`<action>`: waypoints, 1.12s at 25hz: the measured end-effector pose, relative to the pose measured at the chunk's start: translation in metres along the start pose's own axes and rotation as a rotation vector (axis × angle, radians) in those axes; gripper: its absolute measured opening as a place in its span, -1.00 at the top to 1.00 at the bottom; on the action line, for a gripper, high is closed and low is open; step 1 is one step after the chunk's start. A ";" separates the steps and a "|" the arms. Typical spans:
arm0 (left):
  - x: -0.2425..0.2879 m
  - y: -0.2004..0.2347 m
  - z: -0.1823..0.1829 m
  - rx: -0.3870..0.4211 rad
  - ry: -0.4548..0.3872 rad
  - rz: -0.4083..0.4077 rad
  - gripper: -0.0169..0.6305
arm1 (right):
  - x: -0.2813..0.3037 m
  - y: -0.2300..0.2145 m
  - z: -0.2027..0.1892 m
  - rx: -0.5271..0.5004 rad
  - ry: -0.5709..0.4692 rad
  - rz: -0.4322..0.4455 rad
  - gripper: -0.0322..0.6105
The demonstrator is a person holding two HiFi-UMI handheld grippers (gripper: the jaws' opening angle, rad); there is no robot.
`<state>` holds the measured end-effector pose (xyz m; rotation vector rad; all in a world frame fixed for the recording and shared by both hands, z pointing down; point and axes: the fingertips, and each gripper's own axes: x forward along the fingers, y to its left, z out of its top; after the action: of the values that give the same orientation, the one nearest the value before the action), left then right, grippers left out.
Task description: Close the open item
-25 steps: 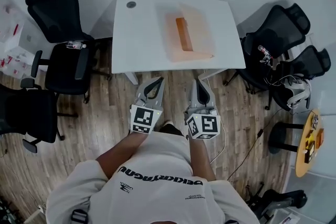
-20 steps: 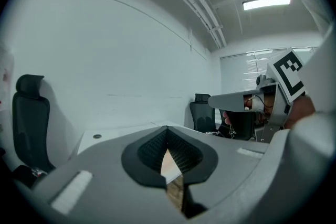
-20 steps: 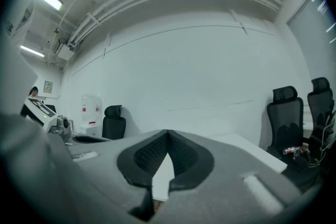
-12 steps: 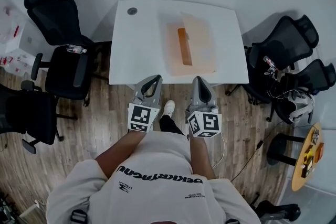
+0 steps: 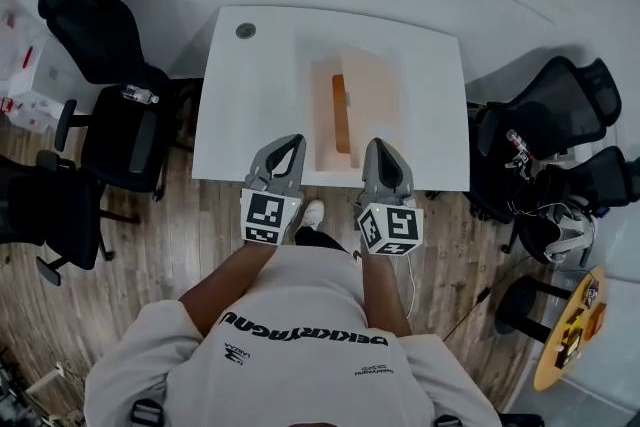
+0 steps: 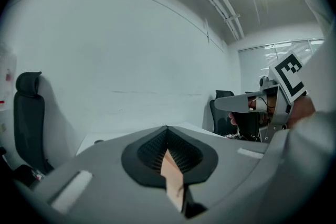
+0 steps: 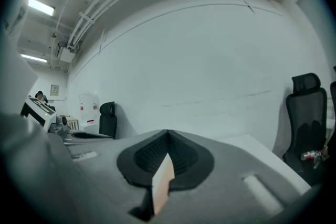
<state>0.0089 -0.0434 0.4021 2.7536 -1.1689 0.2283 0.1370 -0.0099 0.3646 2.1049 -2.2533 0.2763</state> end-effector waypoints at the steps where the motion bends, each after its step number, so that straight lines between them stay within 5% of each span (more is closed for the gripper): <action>1: 0.006 0.002 -0.001 -0.003 0.008 0.009 0.94 | 0.005 -0.005 -0.001 0.004 0.007 0.004 0.91; 28: 0.073 0.031 -0.077 -0.160 0.230 0.125 0.94 | 0.086 -0.064 -0.087 0.040 0.333 0.155 0.91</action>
<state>0.0305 -0.1012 0.4932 2.4447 -1.2391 0.4325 0.1865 -0.0842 0.4701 1.7449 -2.2239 0.6317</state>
